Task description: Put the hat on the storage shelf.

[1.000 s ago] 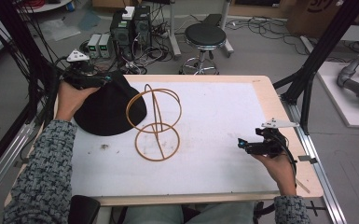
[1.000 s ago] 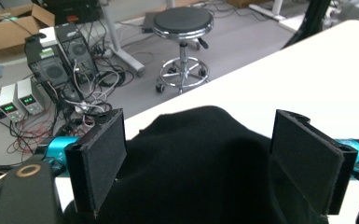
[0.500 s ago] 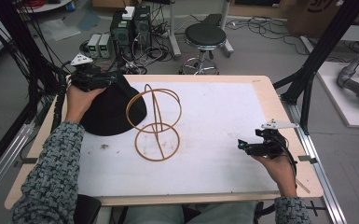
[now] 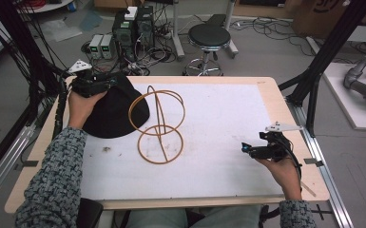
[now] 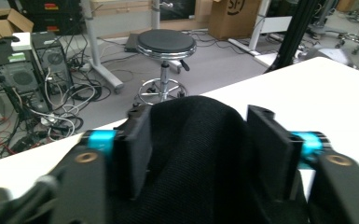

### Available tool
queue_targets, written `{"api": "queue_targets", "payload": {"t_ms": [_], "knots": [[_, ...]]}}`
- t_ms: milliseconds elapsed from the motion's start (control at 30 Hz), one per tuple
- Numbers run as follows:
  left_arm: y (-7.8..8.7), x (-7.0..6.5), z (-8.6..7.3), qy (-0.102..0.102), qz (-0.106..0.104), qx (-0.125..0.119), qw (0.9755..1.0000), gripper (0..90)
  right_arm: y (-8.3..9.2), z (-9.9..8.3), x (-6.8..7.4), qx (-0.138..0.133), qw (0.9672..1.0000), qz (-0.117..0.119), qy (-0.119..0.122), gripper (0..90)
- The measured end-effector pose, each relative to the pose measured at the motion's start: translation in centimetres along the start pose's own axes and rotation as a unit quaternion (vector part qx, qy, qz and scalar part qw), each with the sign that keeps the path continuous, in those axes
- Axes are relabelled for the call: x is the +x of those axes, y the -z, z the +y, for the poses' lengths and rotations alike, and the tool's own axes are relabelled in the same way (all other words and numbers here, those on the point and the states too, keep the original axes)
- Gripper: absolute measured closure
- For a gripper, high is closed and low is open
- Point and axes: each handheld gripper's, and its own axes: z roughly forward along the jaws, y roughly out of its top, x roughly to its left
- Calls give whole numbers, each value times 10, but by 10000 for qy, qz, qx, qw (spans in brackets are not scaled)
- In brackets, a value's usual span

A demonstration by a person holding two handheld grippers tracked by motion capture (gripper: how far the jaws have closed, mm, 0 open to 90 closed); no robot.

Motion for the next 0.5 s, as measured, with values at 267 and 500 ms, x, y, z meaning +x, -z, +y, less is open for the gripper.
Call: {"api": "queue_targets", "payload": {"t_ms": [267, 500], "knots": [[-1, -2, -1, -111, -10, 104, 9999, 685, 0, -1, 0, 28, 10000, 8, -32, 101], [4, 1, 2, 0, -244, 57, 9997, 832, 0, -1, -1, 17, 10000, 10, -40, 101]]}}
